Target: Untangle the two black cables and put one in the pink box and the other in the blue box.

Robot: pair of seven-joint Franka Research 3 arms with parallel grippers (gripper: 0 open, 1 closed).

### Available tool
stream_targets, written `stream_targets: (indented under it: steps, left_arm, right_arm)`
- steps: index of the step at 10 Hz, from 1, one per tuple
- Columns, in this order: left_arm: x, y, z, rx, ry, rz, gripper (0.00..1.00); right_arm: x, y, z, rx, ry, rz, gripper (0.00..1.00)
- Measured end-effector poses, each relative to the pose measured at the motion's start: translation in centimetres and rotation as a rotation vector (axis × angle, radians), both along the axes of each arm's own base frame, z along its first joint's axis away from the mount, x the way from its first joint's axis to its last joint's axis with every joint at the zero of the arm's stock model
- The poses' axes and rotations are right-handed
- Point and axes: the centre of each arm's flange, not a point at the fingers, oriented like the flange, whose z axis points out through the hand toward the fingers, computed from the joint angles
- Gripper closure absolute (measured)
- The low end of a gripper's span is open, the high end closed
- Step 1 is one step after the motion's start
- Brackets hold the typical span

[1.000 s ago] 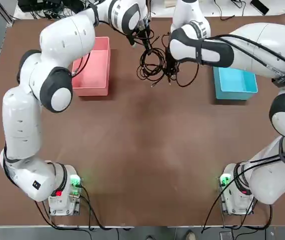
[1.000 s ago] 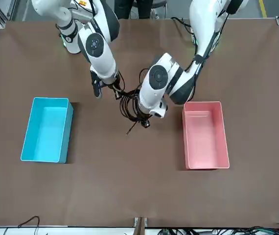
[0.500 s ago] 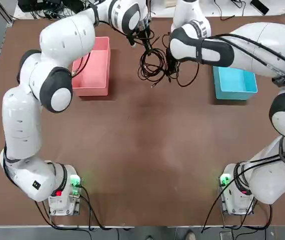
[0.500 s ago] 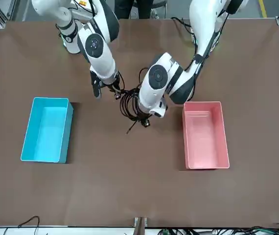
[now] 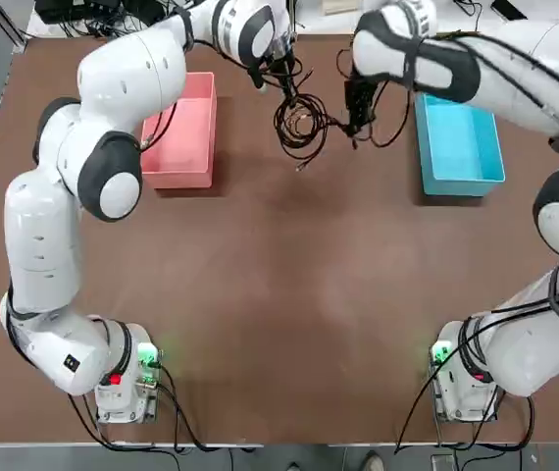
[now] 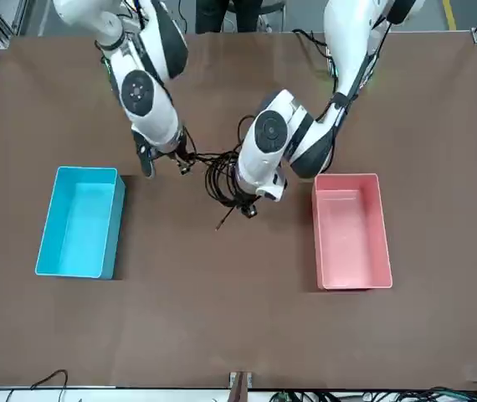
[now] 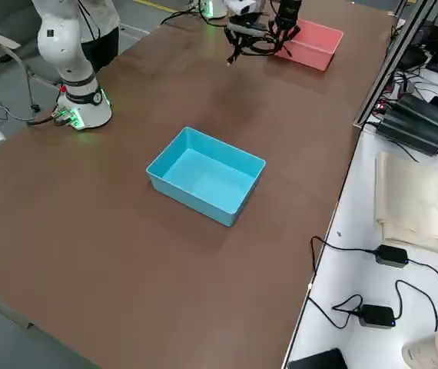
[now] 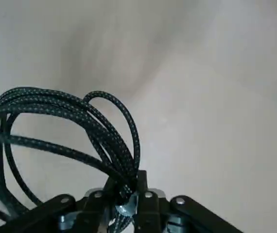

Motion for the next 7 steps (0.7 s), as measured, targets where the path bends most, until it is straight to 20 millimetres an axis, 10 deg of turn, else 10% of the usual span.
stream_targets:
  steps: [3, 7]
  left_arm:
    - [0.6, 0.7, -0.2, 0.011, -0.004, -0.007, 0.81]
    - [4.6, 7.7, -0.8, 0.067, 0.025, -0.167, 0.81]
  right_arm:
    - [3.8, -7.8, 3.5, -0.03, 0.003, 0.139, 0.91]
    - [7.9, -21.8, 5.2, -0.022, -0.009, 0.387, 0.91]
